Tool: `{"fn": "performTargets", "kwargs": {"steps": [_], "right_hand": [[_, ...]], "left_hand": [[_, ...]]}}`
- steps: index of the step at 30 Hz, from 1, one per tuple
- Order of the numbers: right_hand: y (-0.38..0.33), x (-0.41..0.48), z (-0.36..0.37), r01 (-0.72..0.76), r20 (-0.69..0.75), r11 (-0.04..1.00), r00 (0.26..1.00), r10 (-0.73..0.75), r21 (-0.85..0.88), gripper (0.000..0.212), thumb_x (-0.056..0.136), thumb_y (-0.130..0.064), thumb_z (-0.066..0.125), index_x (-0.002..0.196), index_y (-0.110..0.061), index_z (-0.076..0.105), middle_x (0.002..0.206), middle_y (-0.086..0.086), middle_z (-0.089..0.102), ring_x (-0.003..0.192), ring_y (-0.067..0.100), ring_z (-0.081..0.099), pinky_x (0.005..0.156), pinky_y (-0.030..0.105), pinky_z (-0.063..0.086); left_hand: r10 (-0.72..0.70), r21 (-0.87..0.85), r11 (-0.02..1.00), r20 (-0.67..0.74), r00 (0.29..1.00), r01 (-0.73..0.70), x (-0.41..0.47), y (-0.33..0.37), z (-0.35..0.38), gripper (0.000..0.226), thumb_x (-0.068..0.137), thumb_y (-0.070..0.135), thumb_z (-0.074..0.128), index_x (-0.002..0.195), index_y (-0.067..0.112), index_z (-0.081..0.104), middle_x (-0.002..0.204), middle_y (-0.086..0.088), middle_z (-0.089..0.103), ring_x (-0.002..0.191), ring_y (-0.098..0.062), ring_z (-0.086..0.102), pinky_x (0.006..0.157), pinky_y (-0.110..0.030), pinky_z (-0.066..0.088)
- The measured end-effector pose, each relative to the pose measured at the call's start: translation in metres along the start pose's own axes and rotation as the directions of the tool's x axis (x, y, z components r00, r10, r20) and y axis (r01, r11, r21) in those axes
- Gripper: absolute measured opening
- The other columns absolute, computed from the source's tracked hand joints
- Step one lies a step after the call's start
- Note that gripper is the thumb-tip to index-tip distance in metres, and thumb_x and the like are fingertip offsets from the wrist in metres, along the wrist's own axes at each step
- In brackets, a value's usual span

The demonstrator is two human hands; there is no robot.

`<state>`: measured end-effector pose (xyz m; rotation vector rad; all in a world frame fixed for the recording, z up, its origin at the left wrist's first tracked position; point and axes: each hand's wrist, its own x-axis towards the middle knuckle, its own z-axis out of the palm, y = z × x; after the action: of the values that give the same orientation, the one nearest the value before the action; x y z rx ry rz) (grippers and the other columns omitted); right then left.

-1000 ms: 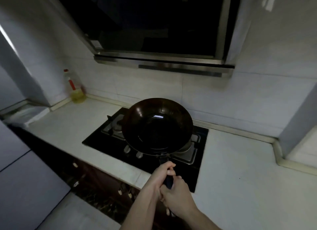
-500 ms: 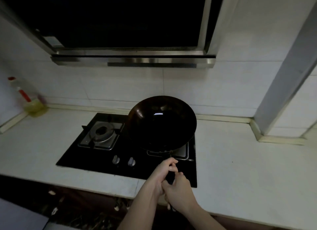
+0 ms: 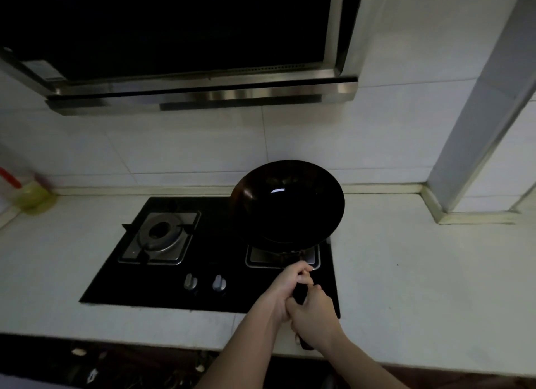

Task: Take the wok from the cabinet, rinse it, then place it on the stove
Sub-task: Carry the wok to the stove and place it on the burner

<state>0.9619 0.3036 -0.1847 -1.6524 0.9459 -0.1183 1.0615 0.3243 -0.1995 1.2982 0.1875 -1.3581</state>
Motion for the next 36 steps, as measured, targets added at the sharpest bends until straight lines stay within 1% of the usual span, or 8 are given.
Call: {"fn": "performTargets", "kwargs": {"steps": [6,8,11,16,20,25,28,36], "right_hand": [[-0.003,0.011,0.018,-0.039,-0.008,0.999,0.999,0.039,0.020,0.021,0.094,-0.011,0.057,0.112,-0.003,0.050,0.071,0.010,0.064,0.038,0.009,0.058,0.040,0.022,0.046],[-0.004,0.015,0.025,-0.058,-0.023,0.998,0.998,0.059,0.036,0.022,0.093,-0.011,0.057,0.111,-0.002,0.049,0.069,0.011,0.064,0.038,0.012,0.059,0.040,0.026,0.049],[-0.005,0.019,0.038,-0.073,-0.038,0.995,0.996,0.076,0.063,0.020,0.092,-0.010,0.058,0.108,-0.002,0.050,0.067,0.012,0.064,0.037,0.012,0.057,0.039,0.028,0.048],[-0.005,0.026,0.050,-0.089,-0.091,0.994,0.991,0.095,0.068,0.019,0.091,-0.010,0.060,0.106,-0.003,0.051,0.069,0.010,0.065,0.042,0.009,0.058,0.041,0.022,0.045],[-0.001,0.032,0.058,-0.110,-0.099,0.991,0.988,0.117,0.075,0.020,0.088,-0.012,0.061,0.102,0.000,0.055,0.070,0.015,0.066,0.044,0.014,0.060,0.042,0.028,0.049],[0.003,0.037,0.066,-0.133,-0.101,0.987,0.985,0.142,0.092,0.024,0.085,-0.011,0.059,0.104,0.002,0.056,0.063,0.011,0.064,0.039,0.015,0.059,0.040,0.028,0.048],[0.003,0.038,0.070,-0.137,-0.096,0.986,0.985,0.146,0.090,0.022,0.086,-0.009,0.058,0.104,0.002,0.056,0.060,0.009,0.063,0.040,0.015,0.059,0.040,0.027,0.048],[0.000,0.042,0.078,-0.159,-0.073,0.982,0.983,0.167,0.107,0.021,0.086,-0.008,0.056,0.105,0.000,0.054,0.060,0.011,0.064,0.039,0.017,0.059,0.039,0.027,0.048]], "left_hand": [[-0.044,0.013,0.999,0.022,0.999,0.044,0.018,0.009,-0.020,0.034,0.081,0.022,0.070,0.058,0.024,0.044,0.050,0.012,0.032,0.064,-0.008,0.043,0.080,-0.025,0.045],[-0.055,0.035,0.998,0.034,0.998,0.054,0.021,0.014,-0.026,0.036,0.084,0.021,0.067,0.058,0.024,0.043,0.050,0.012,0.031,0.063,-0.008,0.042,0.070,-0.024,0.045],[-0.060,0.088,0.994,0.035,0.998,0.057,0.023,0.021,-0.034,0.041,0.089,0.019,0.060,0.054,0.023,0.040,0.047,0.012,0.029,0.048,-0.007,0.036,0.057,-0.022,0.042],[-0.070,0.232,0.971,0.017,0.997,0.064,0.028,0.023,-0.043,0.035,0.090,0.022,0.060,0.057,0.020,0.048,0.044,0.009,0.039,0.044,-0.008,0.044,0.071,-0.027,0.042],[-0.077,0.254,0.965,0.037,0.996,0.065,0.038,0.023,-0.051,0.030,0.089,0.024,0.061,0.062,0.020,0.049,0.046,0.010,0.040,0.047,-0.008,0.045,0.082,-0.031,0.041],[-0.087,0.249,0.966,0.045,0.995,0.073,0.048,0.022,-0.060,0.039,0.089,0.021,0.061,0.052,0.021,0.047,0.046,0.009,0.040,0.045,-0.010,0.042,0.073,-0.030,0.042],[-0.101,0.277,0.957,0.038,0.994,0.087,0.051,0.020,-0.066,0.044,0.088,0.020,0.061,0.046,0.021,0.049,0.045,0.008,0.042,0.052,-0.012,0.044,0.081,-0.033,0.042],[-0.142,0.226,0.967,0.079,0.987,0.121,0.056,0.026,-0.075,0.039,0.083,0.026,0.065,0.052,0.025,0.041,0.051,0.012,0.033,0.061,-0.011,0.042,0.079,-0.030,0.041]]}}
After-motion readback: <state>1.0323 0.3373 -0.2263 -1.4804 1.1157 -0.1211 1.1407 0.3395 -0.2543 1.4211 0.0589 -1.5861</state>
